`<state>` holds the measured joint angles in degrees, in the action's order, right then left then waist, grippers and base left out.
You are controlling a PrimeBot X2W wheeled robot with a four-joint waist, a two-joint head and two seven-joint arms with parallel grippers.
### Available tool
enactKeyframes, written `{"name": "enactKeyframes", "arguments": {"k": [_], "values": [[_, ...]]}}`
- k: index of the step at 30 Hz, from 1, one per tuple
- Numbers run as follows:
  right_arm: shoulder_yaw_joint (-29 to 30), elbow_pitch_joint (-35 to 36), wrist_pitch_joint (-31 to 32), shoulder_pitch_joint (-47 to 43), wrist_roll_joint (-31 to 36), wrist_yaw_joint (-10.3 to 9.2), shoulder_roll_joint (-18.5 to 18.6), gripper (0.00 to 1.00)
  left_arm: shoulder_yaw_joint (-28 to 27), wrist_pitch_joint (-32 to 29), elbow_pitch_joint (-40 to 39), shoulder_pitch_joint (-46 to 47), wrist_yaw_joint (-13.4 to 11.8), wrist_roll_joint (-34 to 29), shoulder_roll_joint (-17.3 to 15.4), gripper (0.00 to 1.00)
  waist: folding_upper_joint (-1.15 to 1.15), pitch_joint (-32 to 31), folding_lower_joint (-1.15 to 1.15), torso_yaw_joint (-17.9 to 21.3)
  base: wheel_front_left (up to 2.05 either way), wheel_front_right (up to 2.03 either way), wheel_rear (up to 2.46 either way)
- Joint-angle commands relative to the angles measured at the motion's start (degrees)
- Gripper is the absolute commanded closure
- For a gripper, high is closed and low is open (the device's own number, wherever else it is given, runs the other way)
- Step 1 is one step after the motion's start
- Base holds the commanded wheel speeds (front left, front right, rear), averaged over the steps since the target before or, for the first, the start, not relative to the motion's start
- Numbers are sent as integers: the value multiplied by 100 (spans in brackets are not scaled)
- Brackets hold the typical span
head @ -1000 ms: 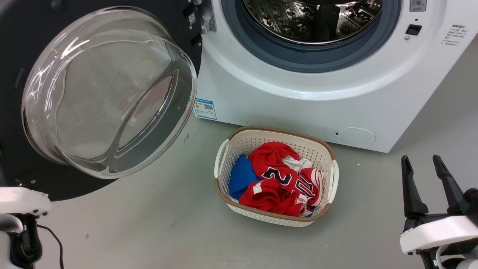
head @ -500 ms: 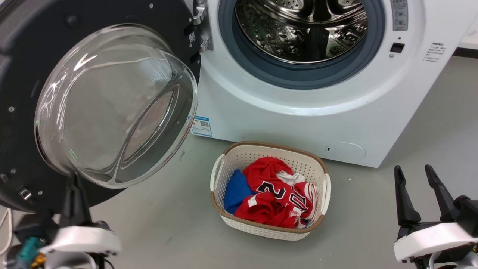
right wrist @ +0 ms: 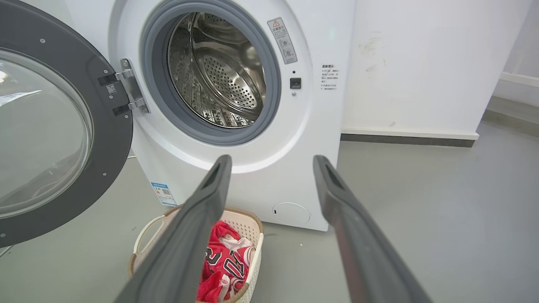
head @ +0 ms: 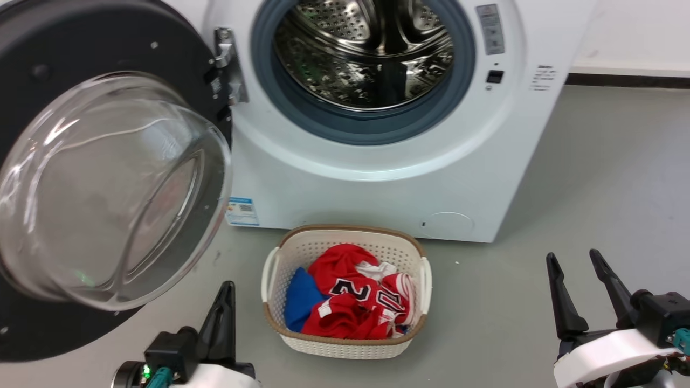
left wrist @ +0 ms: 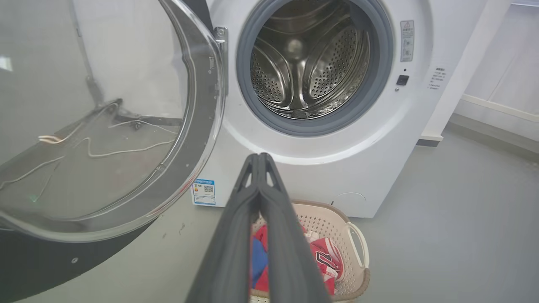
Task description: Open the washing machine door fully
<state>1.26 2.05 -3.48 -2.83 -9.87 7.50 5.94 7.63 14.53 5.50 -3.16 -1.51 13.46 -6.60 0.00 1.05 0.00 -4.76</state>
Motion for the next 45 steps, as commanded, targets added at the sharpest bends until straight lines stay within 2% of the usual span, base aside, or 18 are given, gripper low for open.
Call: {"name": "enactKeyframes", "arguments": {"k": [1, 2, 3, 4, 6, 13, 23, 42, 43, 45], "values": [[-11, -3, 19, -48, 22, -1, 45, 0, 69, 4, 64, 114, 34, -43, 21, 76, 0, -56, 0, 277, 0, 0, 0], [-18, -13, 22, -47, 20, -1, 58, 0, 112, 9, 117, 165, 36, -69, 32, 60, 0, -64, 0, 362, 0, 0, 0], [-35, -24, 21, -47, 16, -1, 67, 0, 150, 12, 175, 193, 34, -109, 26, 51, 0, -81, 0, 446, 0, 0, 0], [-48, -32, 14, -58, 10, -1, 73, 0, 167, 20, 215, 233, 40, -112, 34, 19, 0, -94, 0, 522, 0, 0, 0], [-62, -42, 19, -70, 10, -1, 88, 0, 186, 31, 297, 289, 36, -145, 22, 0, 0, -108, 0, 654, 0, 0, 0], [-110, -70, -9, -91, -2, -1, 97, 0, 136, 49, 463, 422, -19, -190, -65, 0, 0, -141, 0, 862, 0, 0, 0], [-171, -126, -75, -44, -5, -1, 60, 0, -30, 69, 438, 326, -190, -200, -134, 0, 0, -143, 0, 852, 0, 0, 0], [-236, -357, -260, 93, -96, -1, 182, 0, -38, 67, 464, 391, -144, -110, -137, 0, 0, -86, 0, 830, 0, 0, 0], [-224, -376, -245, 23, -77, 0, 142, 100, -38, 52, 483, 350, -149, -109, -128, 100, 0, -86, 0, 830, 0, 0, 0], [-231, -478, -244, -30, -84, 0, 118, 100, -34, 41, 589, 304, -148, -103, -106, 100, 0, -85, 0, 830, 0, 0, 0]]}}
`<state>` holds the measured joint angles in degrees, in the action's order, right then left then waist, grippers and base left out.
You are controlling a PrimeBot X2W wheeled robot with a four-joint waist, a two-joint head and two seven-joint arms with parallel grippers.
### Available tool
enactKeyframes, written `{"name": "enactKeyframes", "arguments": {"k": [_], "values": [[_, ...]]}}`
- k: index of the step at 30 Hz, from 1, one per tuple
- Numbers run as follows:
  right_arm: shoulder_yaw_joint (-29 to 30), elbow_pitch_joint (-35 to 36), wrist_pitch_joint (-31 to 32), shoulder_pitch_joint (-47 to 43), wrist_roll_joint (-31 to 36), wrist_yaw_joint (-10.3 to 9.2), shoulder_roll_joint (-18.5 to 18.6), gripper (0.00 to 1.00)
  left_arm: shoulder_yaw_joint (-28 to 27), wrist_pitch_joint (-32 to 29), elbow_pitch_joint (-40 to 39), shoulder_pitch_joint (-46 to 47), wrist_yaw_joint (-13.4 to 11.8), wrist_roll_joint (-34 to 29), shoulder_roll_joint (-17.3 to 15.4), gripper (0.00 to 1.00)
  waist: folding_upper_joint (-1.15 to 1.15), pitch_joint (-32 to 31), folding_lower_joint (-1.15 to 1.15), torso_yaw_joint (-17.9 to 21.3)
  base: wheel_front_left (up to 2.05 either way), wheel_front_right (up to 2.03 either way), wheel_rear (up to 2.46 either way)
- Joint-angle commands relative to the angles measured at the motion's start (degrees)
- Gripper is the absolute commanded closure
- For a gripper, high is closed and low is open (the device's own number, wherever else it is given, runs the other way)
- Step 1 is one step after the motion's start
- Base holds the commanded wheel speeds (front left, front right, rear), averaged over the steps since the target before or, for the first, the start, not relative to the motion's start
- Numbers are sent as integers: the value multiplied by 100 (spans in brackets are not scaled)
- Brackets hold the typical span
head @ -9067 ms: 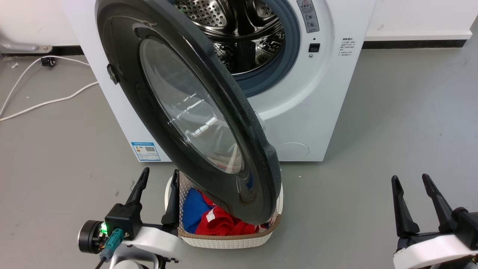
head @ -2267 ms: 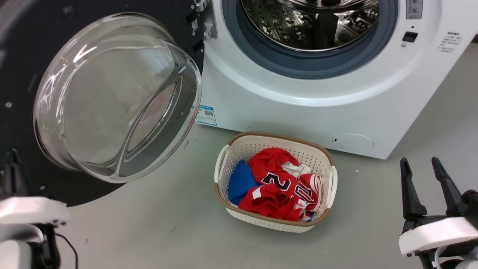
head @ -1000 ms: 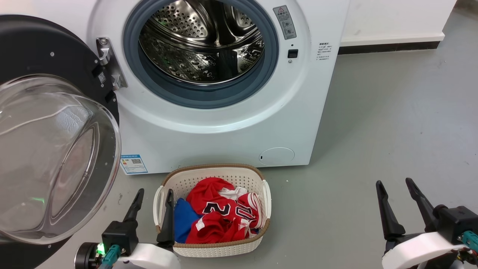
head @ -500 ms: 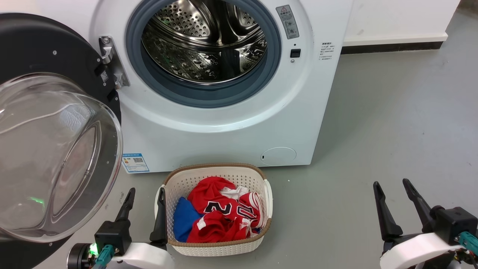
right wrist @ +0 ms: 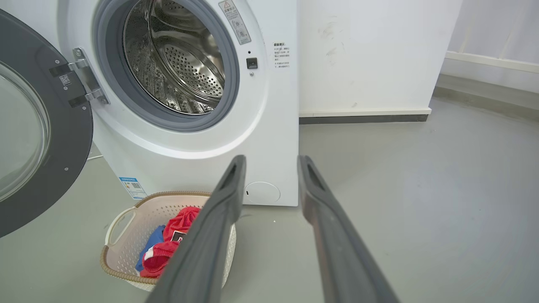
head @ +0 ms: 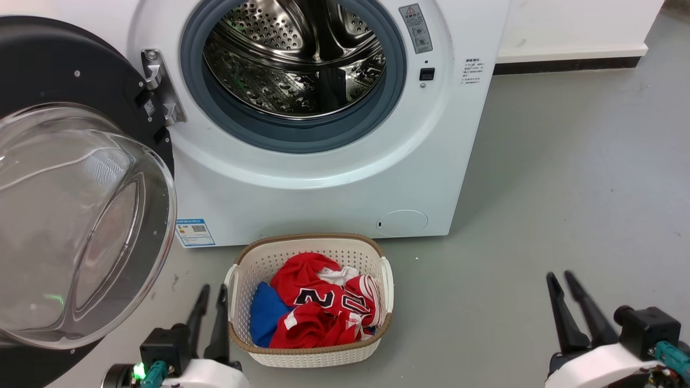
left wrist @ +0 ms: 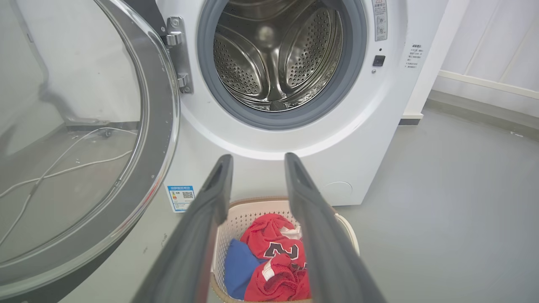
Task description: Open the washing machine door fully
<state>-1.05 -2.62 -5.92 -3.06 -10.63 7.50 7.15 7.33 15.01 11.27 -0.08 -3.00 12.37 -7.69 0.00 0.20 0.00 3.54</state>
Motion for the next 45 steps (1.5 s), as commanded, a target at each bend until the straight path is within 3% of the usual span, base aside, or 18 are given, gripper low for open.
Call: {"name": "enactKeyframes", "arguments": {"k": [1, 18, 45], "values": [[-2, -32, 5, -16, -77, 0, -9, 100, -25, -35, 40, -2, 12, 75, 10, 100, 0, 0, 0, -2, 0, 0, 0], [140, -273, 258, 210, -1922, 0, -77, 100, -336, -512, 88, 156, 245, 1844, 114, 100, 0, 0, 0, -50, 0, 0, 0], [326, -564, 575, 478, -4093, 0, -175, 100, -701, -1078, 146, 341, 523, 3959, 237, 100, 0, -1, 0, -124, 0, 0, 0]]}}
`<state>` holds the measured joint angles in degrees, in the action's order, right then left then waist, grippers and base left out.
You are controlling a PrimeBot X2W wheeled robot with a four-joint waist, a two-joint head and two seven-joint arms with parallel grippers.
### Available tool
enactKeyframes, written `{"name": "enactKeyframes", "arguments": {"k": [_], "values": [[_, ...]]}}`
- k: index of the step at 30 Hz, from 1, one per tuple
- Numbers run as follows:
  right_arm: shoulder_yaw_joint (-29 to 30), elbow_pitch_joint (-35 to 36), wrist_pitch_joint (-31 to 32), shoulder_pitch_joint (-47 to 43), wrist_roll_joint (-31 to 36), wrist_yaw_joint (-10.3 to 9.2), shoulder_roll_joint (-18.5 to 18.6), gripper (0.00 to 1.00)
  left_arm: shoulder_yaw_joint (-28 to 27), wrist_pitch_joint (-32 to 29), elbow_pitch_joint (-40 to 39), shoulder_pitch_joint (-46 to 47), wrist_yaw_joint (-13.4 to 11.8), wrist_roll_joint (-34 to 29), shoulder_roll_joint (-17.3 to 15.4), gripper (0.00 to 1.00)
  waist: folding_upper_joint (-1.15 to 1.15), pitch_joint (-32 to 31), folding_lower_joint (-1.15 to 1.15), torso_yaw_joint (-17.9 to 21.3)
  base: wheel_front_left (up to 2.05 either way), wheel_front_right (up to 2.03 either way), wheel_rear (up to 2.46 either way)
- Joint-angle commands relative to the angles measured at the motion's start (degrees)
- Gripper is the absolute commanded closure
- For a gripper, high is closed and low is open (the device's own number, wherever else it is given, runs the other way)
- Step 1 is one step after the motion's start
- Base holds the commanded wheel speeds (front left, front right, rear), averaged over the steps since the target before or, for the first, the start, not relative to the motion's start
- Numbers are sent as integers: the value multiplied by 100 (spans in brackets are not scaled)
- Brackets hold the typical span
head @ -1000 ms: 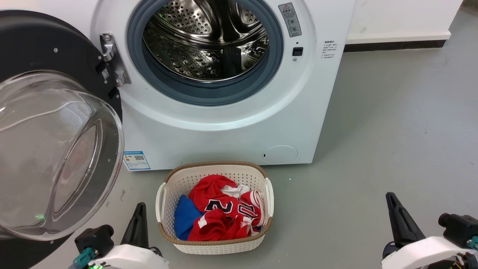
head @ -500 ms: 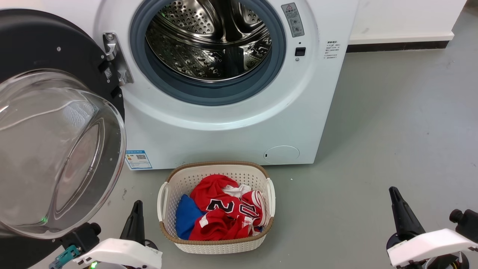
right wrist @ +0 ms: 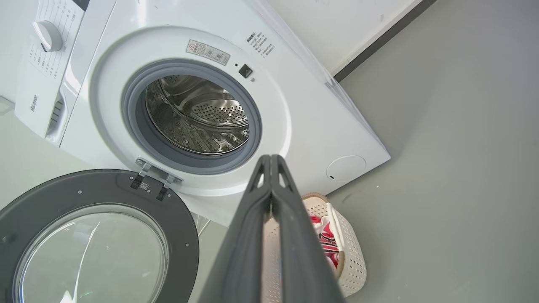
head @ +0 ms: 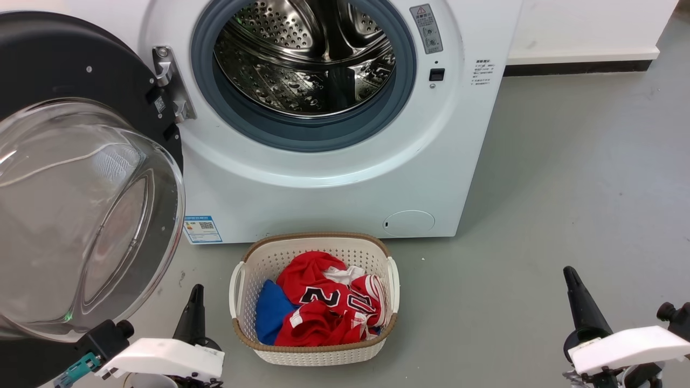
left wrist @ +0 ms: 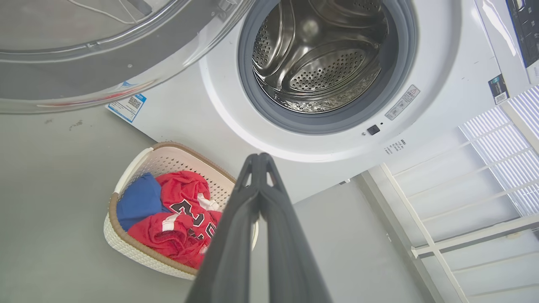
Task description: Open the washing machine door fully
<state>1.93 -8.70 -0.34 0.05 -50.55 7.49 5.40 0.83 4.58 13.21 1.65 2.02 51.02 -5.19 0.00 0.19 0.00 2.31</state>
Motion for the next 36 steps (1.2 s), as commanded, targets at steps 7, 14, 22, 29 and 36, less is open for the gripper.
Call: {"name": "enactKeyframes", "arguments": {"k": [7, 14, 22, 29, 36], "values": [[73, -24, 90, 220, -589, 1, -27, 100, -130, -159, -34, 206, 88, 571, 18, 100, 0, 0, 0, -21, 0, 0, 0], [115, -88, 161, 282, -1049, 1, -53, 100, -213, -284, -19, 246, 148, 1018, 47, 100, 0, 0, 0, -41, 0, 0, 0], [164, -156, 235, 329, -1527, 1, -80, 100, -290, -408, -4, 292, 213, 1491, 78, 100, 0, 0, 0, -63, 0, 0, 0], [203, -208, 298, 388, -1922, 1, -102, 100, -364, -515, 9, 310, 267, 1878, 103, 100, 0, 0, 0, -83, 0, 0, 0], [238, -264, 357, 422, -2291, 1, -123, 100, -428, -612, 21, 348, 323, 2242, 119, 100, 0, -1, 0, -103, 0, 0, 0]]}}
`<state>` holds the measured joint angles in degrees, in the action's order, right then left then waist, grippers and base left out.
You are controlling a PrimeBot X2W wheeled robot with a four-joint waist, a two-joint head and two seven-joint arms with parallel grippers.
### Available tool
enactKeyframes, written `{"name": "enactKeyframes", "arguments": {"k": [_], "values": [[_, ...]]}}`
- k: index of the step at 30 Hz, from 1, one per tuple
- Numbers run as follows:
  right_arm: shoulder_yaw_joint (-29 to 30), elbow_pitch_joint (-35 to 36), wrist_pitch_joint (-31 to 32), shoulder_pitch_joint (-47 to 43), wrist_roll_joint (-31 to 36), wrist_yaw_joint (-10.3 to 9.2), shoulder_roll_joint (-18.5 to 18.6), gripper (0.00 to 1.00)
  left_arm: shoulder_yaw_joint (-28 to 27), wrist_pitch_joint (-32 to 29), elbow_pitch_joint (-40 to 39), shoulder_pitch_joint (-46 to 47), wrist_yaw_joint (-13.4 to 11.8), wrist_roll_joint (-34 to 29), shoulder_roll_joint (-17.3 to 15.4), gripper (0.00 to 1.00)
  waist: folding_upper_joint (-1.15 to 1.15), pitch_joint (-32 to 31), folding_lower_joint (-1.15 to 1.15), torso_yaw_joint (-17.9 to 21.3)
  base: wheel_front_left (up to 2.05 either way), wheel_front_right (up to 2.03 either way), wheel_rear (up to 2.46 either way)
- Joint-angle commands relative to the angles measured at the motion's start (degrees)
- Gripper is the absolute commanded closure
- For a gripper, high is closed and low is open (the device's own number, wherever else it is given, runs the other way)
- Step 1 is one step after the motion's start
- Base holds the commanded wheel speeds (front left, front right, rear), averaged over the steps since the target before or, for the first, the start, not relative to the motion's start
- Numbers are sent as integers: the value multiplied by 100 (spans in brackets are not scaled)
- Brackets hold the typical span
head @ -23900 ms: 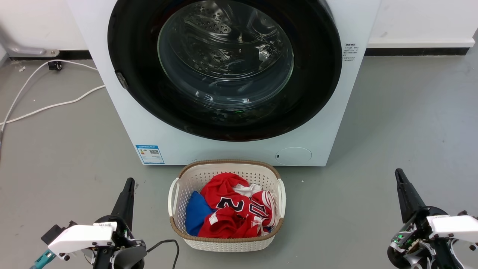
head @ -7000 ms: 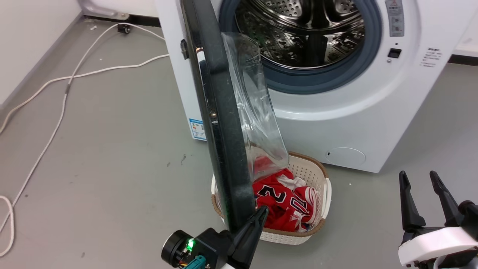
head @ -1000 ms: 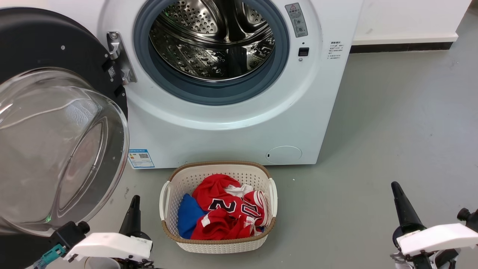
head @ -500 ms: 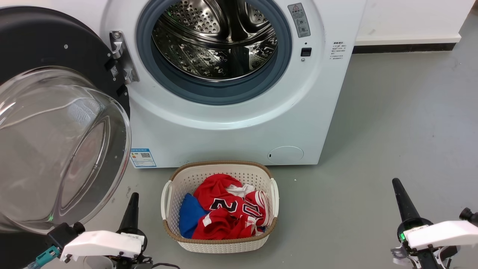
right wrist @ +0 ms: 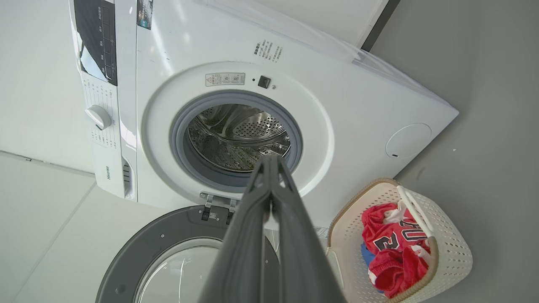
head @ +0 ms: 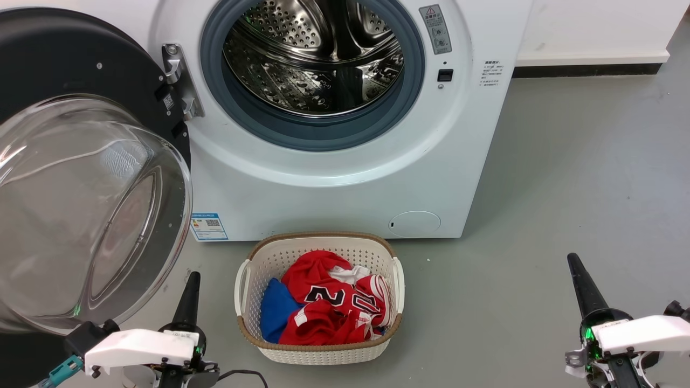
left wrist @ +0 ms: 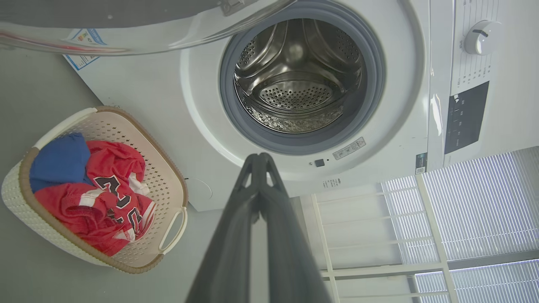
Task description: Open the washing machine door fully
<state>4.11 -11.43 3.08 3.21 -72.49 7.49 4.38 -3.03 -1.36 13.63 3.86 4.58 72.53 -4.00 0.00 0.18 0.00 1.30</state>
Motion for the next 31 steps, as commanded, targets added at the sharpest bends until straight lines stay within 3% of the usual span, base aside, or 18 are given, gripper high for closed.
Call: {"name": "enactKeyframes", "arguments": {"k": [1, 31], "values": [[25, 0, 24, 111, -151, 1, -24, 100, -51, -36, -19, 132, 70, 143, 3, 100, 0, 0, 0, -5, 0, 0, 0], [162, -189, 244, 282, -1463, 0, -103, 100, -269, -389, 26, 233, 238, 1440, 84, 100, 0, 0, 0, -87, 0, 0, 0]]}}
